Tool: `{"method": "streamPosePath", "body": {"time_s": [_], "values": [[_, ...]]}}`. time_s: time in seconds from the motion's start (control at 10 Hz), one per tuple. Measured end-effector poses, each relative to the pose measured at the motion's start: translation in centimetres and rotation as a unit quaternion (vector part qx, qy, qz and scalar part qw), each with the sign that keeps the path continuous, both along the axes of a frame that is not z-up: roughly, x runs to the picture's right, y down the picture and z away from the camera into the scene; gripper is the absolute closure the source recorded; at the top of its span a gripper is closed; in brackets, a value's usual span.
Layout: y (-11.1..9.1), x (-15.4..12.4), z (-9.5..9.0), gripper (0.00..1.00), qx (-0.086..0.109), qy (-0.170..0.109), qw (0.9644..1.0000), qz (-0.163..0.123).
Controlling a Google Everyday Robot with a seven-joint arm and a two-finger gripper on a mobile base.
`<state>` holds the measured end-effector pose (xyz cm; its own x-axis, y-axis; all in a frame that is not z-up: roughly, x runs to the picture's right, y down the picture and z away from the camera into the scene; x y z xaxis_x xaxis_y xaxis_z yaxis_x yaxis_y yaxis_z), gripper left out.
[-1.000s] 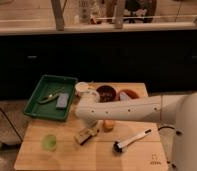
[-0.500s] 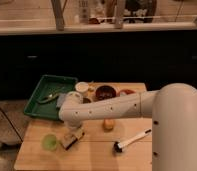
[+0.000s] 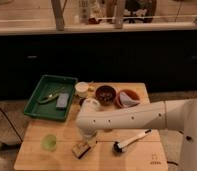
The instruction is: Wipe table surface with eraser
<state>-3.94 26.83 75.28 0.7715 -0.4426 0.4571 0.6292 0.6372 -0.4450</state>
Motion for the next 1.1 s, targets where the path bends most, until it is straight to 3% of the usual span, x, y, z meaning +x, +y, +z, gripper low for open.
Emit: {"method": "streamPosePath", "body": {"time_s": [0.3, 0.6, 0.8, 1.1], "values": [[-1.8, 1.5, 0.7, 1.0, 0.016, 0.014, 0.9997, 0.012], [-4.1, 0.4, 2.8, 1.0, 0.022, 0.011, 0.9996, 0.012], [-4.3, -1.0, 3.4, 1.0, 0.013, -0.009, 0.9999, 0.005], [-2.8, -2.3, 2.9, 1.0, -0.007, -0.041, 0.9991, -0.007]]}}
